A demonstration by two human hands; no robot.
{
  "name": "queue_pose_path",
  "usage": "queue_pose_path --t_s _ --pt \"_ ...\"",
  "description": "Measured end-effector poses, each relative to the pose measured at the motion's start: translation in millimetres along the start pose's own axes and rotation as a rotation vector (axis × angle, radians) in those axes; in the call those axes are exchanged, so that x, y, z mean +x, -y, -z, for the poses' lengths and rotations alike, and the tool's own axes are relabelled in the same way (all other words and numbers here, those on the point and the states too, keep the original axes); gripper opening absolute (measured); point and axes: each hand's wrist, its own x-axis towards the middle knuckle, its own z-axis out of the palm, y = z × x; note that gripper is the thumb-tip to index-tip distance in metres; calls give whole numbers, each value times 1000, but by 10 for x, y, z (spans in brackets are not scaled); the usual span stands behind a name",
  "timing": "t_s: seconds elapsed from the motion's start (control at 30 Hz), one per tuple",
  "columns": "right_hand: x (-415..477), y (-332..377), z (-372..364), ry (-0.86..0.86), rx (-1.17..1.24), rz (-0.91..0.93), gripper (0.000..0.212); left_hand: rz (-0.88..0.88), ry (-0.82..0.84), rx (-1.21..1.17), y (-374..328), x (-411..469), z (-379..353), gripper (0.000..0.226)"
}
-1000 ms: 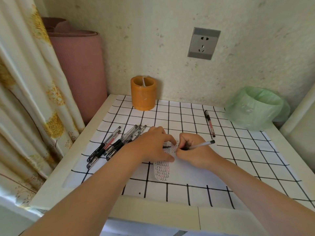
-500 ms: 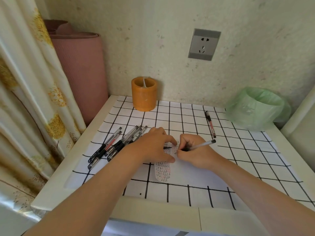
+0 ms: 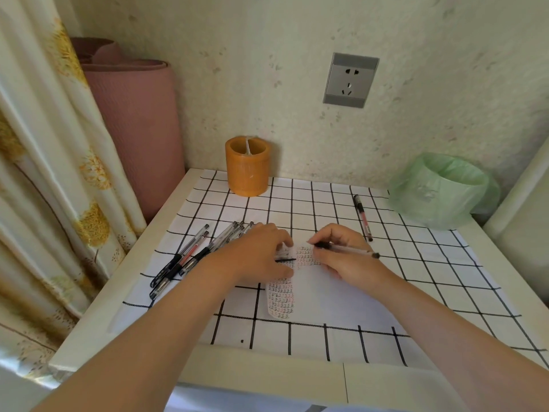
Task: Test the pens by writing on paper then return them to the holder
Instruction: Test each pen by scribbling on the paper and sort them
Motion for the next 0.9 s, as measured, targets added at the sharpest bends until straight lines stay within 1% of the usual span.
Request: queue_pose_path --t_s 0.07,0.17,0.27,0.33,0.37,0.43,0.5,0.67,0.9 --pt "0 32 17 -55 27 9 23 9 -15 22 58 -14 20 46" --pt "37 85 34 -139 102 9 20 13 -21 55 112 -31 13 24" --pt "43 106 35 -163 120 -24 10 19 -64 62 99 -36 -11 17" --pt "6 87 12 -115 36 -38 8 10 -101 65 58 -32 -23 20" --pt "-18 72 -11 -71 -22 -38 8 5 -104 59 29 -34 -28 27" --pt "-51 39 -73 -12 -104 -32 13 -8 -61 32 -32 -45 -34 43" --pt "-56 23 -115 -7 -147 -18 16 -24 -2 38 -74 -56 -44 54" --pt "-49 -3 -140 -9 -118 -7 16 -21 33 46 -82 -51 -41 54" --pt "-46 -43 -131 -13 -179 17 17 -13 47 57 -77 -31 -49 53"
